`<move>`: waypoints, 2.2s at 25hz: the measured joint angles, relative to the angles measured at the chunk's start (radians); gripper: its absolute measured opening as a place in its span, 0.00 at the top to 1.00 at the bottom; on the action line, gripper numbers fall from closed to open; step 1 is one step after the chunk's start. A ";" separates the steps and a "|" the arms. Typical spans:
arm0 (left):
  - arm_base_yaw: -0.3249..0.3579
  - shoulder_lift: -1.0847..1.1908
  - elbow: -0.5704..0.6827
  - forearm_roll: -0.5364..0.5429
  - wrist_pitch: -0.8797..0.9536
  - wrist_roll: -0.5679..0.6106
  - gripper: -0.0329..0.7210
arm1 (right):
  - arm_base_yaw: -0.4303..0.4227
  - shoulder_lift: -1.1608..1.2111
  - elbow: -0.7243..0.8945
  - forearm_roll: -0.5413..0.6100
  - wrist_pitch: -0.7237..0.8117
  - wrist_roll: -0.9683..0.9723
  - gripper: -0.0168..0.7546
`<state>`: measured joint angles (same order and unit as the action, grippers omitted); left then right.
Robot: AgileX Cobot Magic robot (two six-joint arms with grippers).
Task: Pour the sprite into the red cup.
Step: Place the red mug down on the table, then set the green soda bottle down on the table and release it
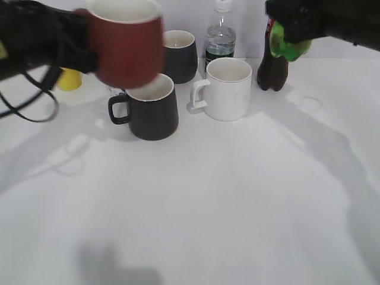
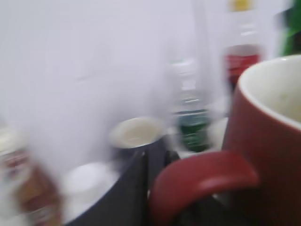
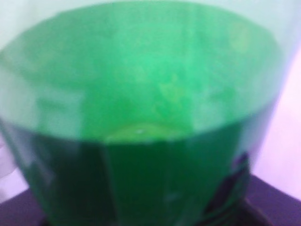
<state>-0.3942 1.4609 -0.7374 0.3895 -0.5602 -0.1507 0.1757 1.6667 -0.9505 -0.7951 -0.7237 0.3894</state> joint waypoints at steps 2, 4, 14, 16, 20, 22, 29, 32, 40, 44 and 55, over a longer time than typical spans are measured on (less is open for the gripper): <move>0.053 -0.012 0.000 -0.003 0.017 0.000 0.86 | -0.001 0.000 0.000 0.089 0.017 0.000 0.41; 0.109 -0.016 0.000 -0.011 0.023 0.000 0.86 | -0.001 0.000 0.000 0.142 0.031 0.000 0.41; 0.284 -0.012 0.041 -0.062 0.078 0.000 0.86 | -0.001 0.002 0.000 0.311 0.134 0.020 0.42; 0.302 0.008 0.054 -0.079 0.054 0.000 0.86 | -0.001 0.015 0.000 0.325 0.151 0.034 0.42; 0.322 0.078 0.065 -0.109 -0.013 0.000 0.86 | -0.001 0.056 0.027 0.366 0.133 0.041 0.42; 0.323 0.132 0.066 -0.125 -0.063 0.001 0.86 | -0.001 0.073 0.060 0.393 0.118 0.027 0.42; 0.323 0.320 0.068 -0.166 -0.254 0.087 0.86 | -0.001 0.139 0.119 0.476 0.096 -0.121 0.42; 0.323 0.389 0.068 -0.189 -0.355 0.112 0.86 | -0.001 0.158 0.119 0.480 0.075 -0.135 0.42; 0.323 0.550 0.068 -0.232 -0.566 0.180 0.86 | -0.001 0.158 0.119 0.483 0.036 -0.159 0.42; 0.323 0.582 0.067 -0.253 -0.596 0.194 0.86 | -0.001 0.158 0.119 0.483 0.036 -0.159 0.42; 0.323 0.587 0.082 -0.272 -0.629 0.194 0.65 | -0.001 0.158 0.119 0.466 0.035 -0.159 0.42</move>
<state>-0.0707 2.0475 -0.6551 0.1180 -1.1892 0.0435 0.1744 1.8252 -0.8311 -0.3293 -0.6887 0.2307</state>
